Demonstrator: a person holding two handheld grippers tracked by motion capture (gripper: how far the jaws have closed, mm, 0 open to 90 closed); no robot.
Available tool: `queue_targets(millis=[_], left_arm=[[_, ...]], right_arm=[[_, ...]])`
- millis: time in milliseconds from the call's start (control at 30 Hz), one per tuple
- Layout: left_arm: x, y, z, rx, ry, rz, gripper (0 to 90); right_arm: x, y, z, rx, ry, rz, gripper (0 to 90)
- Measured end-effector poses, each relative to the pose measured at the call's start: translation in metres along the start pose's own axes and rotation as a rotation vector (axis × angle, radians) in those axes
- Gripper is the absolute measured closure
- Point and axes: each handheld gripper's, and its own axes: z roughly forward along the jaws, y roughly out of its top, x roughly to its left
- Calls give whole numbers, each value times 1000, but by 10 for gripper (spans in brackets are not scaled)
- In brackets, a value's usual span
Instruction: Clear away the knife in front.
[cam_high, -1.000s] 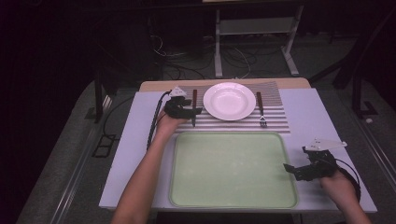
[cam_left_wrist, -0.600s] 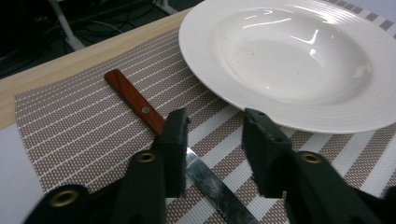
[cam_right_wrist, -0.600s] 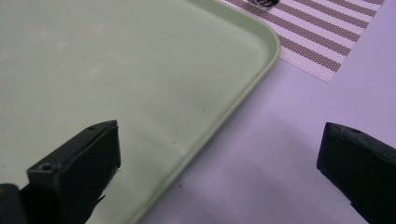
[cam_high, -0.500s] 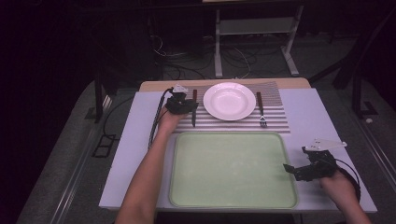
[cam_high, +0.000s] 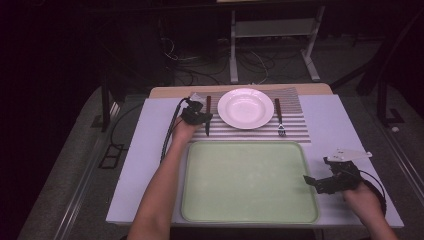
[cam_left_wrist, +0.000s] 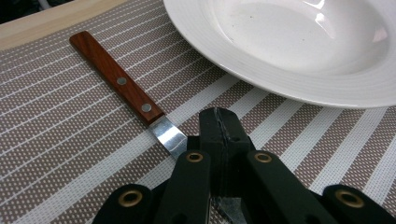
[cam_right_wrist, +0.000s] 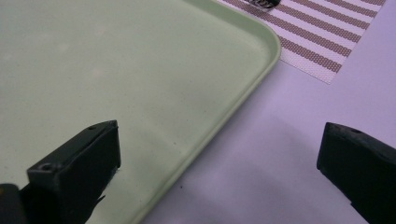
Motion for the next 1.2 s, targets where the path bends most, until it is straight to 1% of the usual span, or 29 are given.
queue_targets(millis=[67,233,267,367,767,800,900,1100,1200], left_arm=[[-1,-1,2,14,-1,3,896],[-3,-1,4,26,-3,6,896],[-3,-1,5,40,2,17,896],[-3,-2,6,48,0,16,896],[-3,-3,6,61,-5,6,897],[-2,-4,6,61,-8,-2,896],[-1,-4,5,60,-8,-8,897],[0,-4,4,65,-7,-11,897],[2,-5,2,72,1,-13,897]], right_arm=[[0,0,0,-1,1,0,0],[0,0,0,0,1,1,0],[0,0,0,-1,1,1,0],[0,0,0,-1,1,0,0],[0,0,0,-2,2,0,0],[0,0,-1,-4,3,-1,0],[0,0,-1,-4,3,1,0],[0,0,-1,-5,3,-2,0],[0,0,-1,-6,4,-1,0]])
